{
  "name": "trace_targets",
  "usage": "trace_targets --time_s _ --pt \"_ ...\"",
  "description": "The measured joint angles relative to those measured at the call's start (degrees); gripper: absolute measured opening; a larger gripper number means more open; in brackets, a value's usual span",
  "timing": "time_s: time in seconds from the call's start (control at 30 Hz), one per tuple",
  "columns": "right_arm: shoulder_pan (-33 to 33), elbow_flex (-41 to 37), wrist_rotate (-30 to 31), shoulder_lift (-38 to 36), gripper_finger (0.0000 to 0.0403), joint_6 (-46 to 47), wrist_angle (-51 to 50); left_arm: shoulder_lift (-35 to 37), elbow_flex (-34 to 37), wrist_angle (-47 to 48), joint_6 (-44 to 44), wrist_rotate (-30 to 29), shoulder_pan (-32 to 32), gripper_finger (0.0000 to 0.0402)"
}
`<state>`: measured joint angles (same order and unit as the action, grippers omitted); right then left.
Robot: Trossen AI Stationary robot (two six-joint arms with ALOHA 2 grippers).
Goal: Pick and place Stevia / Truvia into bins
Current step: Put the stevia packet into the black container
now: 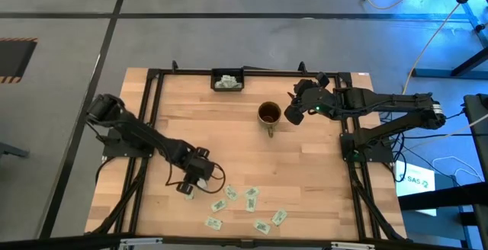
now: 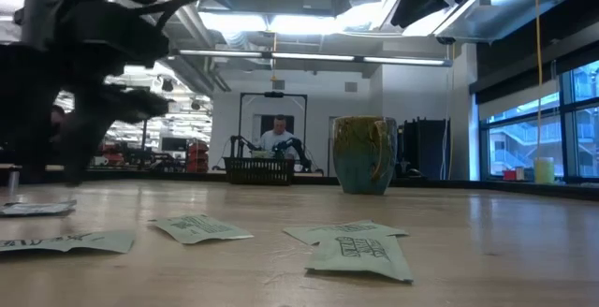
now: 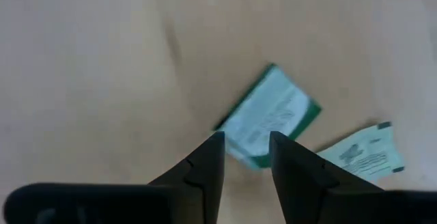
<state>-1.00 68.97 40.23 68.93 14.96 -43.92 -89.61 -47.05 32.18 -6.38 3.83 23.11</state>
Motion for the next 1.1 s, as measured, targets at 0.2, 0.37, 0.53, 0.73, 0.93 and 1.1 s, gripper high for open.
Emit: trace_targets --time_s 0.2,0.37,0.53,0.73,0.93,1.1 --pt "0.0 0.0 -0.1 0.0 0.0162 0.0 -0.1 -5.0 -0.4 -1.3 -2.0 0.8 0.9 0.0091" --pt "0.0 0.0 -1.5 0.0 0.0162 0.0 -0.2 -6.7 -0.5 -1.2 -3.4 0.9 0.9 0.0074" --pt "0.0 0.0 -1.5 0.0 0.0162 -0.1 -0.2 -5.7 -0.2 -1.4 -3.0 0.8 0.7 0.0047" --pt "0.0 0.0 -1.5 0.0 0.0162 -0.5 -0.2 -2.6 0.2 -0.1 -1.5 0.0 0.7 0.0011" --pt "0.0 0.0 -1.5 0.0 0.0162 -1.2 -0.3 3.0 -1.0 5.2 -1.8 0.0 -3.4 0.0008" --pt "0.0 0.0 -1.5 0.0 0.0162 -2.1 -0.3 9.1 -3.3 5.4 -2.0 -2.0 -12.9 0.0006"
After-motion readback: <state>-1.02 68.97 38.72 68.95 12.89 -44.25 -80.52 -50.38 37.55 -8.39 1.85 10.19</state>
